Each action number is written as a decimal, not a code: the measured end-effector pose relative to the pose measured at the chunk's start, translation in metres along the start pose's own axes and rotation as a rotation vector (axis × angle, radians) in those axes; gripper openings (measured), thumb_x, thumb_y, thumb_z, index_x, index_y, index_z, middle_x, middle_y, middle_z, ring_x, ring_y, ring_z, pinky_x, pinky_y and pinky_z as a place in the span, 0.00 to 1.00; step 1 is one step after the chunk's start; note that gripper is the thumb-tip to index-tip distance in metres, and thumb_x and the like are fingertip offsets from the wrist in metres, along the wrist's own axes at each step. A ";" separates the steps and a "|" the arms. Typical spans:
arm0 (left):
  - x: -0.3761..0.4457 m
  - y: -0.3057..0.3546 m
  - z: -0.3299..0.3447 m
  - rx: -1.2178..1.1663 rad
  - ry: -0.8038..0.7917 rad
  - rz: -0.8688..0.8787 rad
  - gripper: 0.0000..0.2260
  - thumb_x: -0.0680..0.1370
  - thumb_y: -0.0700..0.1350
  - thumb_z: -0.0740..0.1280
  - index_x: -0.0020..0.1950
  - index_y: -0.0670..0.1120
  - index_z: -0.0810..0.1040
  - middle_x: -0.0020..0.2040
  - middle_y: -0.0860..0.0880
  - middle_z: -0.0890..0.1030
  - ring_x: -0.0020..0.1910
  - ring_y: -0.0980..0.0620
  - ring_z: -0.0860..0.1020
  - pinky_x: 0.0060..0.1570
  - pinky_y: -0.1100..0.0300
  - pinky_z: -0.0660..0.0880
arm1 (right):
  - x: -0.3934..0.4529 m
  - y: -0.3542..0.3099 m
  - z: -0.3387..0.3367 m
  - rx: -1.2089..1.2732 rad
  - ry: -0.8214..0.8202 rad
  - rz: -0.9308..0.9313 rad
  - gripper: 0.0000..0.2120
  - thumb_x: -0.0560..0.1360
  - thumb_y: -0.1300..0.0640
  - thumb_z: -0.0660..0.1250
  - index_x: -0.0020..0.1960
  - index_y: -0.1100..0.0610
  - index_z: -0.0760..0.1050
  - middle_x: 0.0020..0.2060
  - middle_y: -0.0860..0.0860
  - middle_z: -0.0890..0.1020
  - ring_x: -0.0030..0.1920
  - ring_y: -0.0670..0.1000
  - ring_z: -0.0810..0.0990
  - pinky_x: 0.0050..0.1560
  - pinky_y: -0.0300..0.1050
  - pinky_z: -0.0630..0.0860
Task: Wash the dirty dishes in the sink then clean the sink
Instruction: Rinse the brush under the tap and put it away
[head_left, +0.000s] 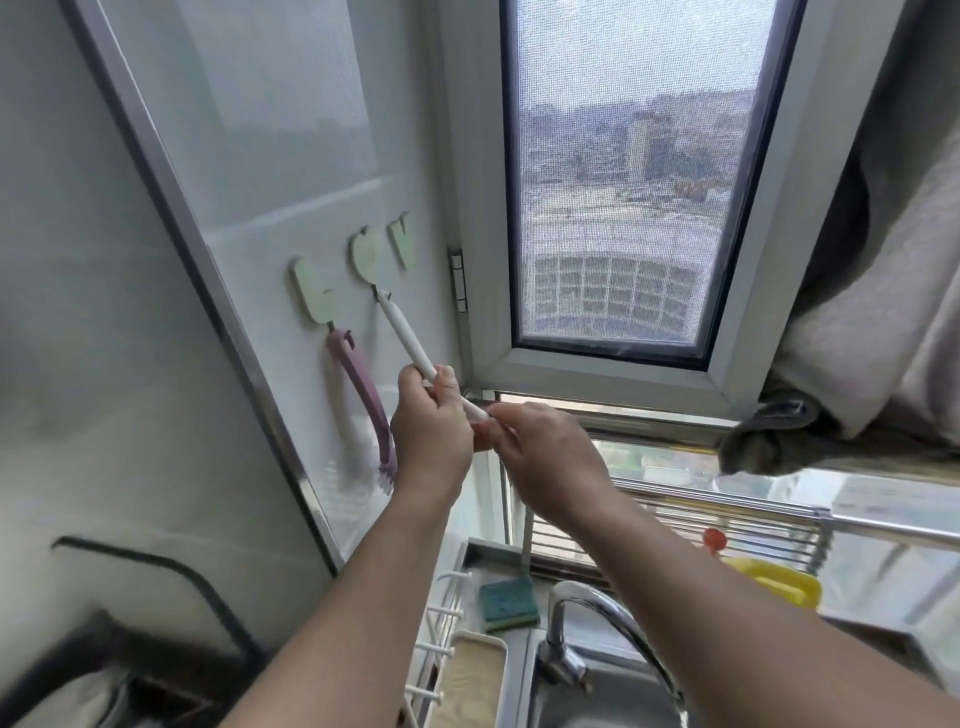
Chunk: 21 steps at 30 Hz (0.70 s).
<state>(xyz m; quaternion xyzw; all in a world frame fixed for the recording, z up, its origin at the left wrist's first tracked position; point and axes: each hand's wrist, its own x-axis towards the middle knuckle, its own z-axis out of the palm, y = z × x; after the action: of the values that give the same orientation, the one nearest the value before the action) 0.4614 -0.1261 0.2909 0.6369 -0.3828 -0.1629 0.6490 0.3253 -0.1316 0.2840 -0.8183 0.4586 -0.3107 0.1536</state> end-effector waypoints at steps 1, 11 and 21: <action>0.000 -0.002 0.000 -0.003 -0.004 0.000 0.09 0.85 0.56 0.60 0.48 0.54 0.72 0.41 0.51 0.82 0.38 0.49 0.86 0.40 0.42 0.85 | 0.000 0.001 0.001 -0.001 -0.003 -0.006 0.17 0.84 0.38 0.57 0.51 0.47 0.79 0.44 0.48 0.80 0.47 0.54 0.77 0.45 0.51 0.74; -0.028 -0.019 0.007 -0.179 -0.087 -0.090 0.16 0.86 0.47 0.62 0.72 0.60 0.66 0.52 0.49 0.80 0.51 0.50 0.83 0.50 0.52 0.81 | -0.004 0.013 0.022 0.188 -0.065 0.099 0.19 0.83 0.36 0.59 0.70 0.41 0.74 0.58 0.49 0.79 0.60 0.52 0.77 0.57 0.48 0.73; -0.158 -0.107 0.015 0.026 -0.220 -0.394 0.24 0.84 0.44 0.65 0.78 0.58 0.64 0.68 0.45 0.73 0.62 0.46 0.76 0.61 0.50 0.75 | -0.096 0.124 -0.015 0.150 0.005 0.303 0.15 0.81 0.54 0.68 0.66 0.46 0.79 0.49 0.43 0.79 0.45 0.40 0.79 0.49 0.41 0.74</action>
<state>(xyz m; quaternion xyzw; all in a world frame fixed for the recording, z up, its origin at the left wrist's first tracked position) 0.3770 -0.0405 0.1420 0.6861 -0.3215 -0.3498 0.5509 0.1971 -0.1157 0.1935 -0.7252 0.5527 -0.3193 0.2580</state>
